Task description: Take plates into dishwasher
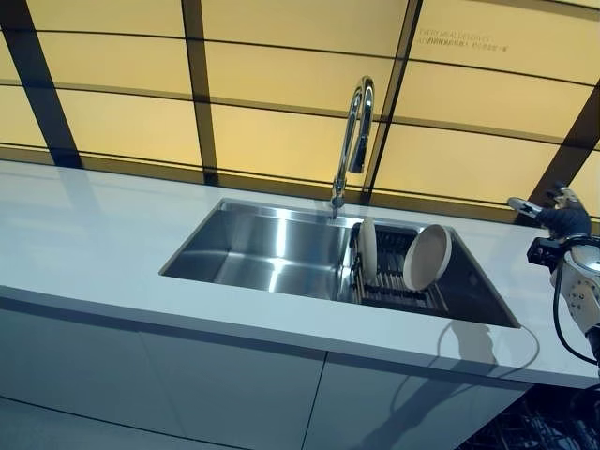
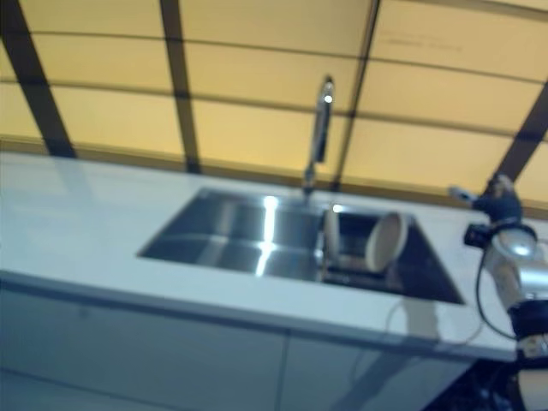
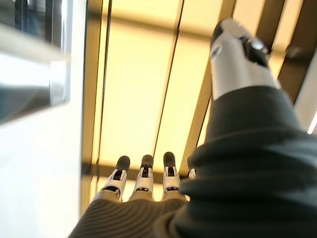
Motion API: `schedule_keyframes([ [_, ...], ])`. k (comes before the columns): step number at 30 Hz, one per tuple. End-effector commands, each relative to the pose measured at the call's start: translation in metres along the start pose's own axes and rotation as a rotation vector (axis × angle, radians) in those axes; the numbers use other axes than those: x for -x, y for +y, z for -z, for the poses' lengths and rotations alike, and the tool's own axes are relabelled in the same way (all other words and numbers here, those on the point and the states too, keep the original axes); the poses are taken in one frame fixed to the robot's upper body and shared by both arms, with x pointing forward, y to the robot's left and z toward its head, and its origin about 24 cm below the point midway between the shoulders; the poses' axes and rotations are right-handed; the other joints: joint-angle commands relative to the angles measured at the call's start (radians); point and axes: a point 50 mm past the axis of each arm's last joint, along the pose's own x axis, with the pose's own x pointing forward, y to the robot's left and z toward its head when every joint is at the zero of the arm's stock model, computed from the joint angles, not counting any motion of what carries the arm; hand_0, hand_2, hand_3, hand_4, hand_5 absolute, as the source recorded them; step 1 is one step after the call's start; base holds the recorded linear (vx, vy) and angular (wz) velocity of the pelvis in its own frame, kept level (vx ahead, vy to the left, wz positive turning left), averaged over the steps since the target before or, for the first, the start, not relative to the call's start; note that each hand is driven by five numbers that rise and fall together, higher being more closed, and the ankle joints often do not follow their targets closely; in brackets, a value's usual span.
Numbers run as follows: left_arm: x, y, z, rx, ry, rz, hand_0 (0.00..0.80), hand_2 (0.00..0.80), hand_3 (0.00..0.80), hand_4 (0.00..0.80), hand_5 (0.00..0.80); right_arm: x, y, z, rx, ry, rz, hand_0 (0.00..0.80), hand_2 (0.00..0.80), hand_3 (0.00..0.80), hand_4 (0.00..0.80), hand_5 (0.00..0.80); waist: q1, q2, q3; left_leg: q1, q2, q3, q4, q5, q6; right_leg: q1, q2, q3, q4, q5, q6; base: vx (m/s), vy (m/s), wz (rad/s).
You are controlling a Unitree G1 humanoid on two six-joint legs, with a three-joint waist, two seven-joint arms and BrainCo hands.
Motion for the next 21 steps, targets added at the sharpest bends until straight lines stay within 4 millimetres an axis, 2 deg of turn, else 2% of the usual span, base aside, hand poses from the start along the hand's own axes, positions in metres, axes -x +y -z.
schedule_keyframes([
  [1, 0.002, 0.020, 0.000, 0.005, 0.001, -0.051, 0.000, 0.000, 0.000, 0.000, 0.000, -0.004, -0.001, -0.038, 0.073, -0.135, 0.032, 0.000, 0.000, 0.000, 0.000, 0.000, 0.000, -0.018, -0.012, 0.061, -0.027, 0.032, 0.054, -0.140, -0.014, -0.036, -0.127, 0.001, -0.094, 0.186, 0.073, 0.077, -0.070, -0.06],
  [4, 0.002, 0.021, -0.001, 0.014, -0.002, -0.050, 0.000, 0.000, 0.000, 0.000, 0.000, -0.005, 0.000, -0.039, 0.075, -0.133, 0.026, 0.000, 0.000, 0.000, 0.000, 0.000, -0.002, -0.018, -0.010, 0.068, -0.025, 0.034, 0.054, -0.145, -0.018, -0.038, -0.128, -0.005, -0.131, 0.189, 0.073, 0.045, -0.080, 0.00],
  [5, 0.003, 0.021, -0.005, 0.041, -0.013, -0.055, 0.000, 0.000, 0.000, 0.000, 0.000, -0.004, 0.001, -0.036, 0.077, -0.106, 0.040, 0.000, 0.000, 0.000, 0.000, 0.000, -0.015, -0.017, -0.002, 0.067, -0.015, 0.012, 0.062, -0.158, -0.024, -0.048, -0.106, 0.042, -0.210, 0.163, 0.073, 0.123, -0.204, 0.03],
  [7, 0.003, 0.018, -0.006, 0.068, -0.001, -0.057, 0.000, 0.000, 0.000, 0.000, 0.000, -0.006, -0.001, -0.034, 0.113, -0.054, 0.020, 0.000, 0.000, 0.000, 0.000, 0.000, -0.010, -0.029, -0.020, 0.064, -0.009, 0.021, 0.042, -0.140, -0.046, 0.023, -0.087, 0.013, -0.327, 0.165, 0.079, 0.165, -0.214, 0.10],
  [10, 0.001, 0.008, 0.000, 0.007, 0.017, -0.021, 0.000, 0.000, 0.000, 0.000, 0.000, -0.009, 0.001, -0.030, 0.146, -0.002, -0.027, 0.000, 0.000, 0.000, 0.000, 0.000, -0.007, -0.036, -0.034, 0.071, -0.006, 0.026, -0.005, -0.118, -0.059, 0.069, -0.068, 0.015, -0.396, 0.172, 0.077, 0.139, -0.101, 0.26],
  [15, 0.000, 0.000, 0.006, -0.008, 0.021, 0.000, 0.000, 0.000, 0.000, 0.000, 0.000, -0.009, 0.010, -0.031, 0.198, 0.002, -0.071, 0.000, 0.000, 0.000, 0.000, 0.000, -0.003, -0.034, -0.031, 0.071, -0.006, 0.027, -0.044, -0.095, -0.070, 0.091, -0.058, 0.010, -0.444, 0.184, 0.074, 0.061, -0.034, -0.04],
  [21, 0.000, 0.002, 0.020, -0.060, 0.044, 0.008, 0.000, 0.000, 0.000, 0.000, 0.000, -0.006, 0.023, -0.028, 0.196, 0.021, -0.132, 0.000, 0.000, 0.000, 0.000, 0.000, 0.002, -0.028, -0.013, 0.065, -0.007, 0.020, -0.052, -0.094, -0.070, 0.081, -0.064, 0.004, -0.445, 0.185, 0.079, 0.068, -0.017, 0.03],
])
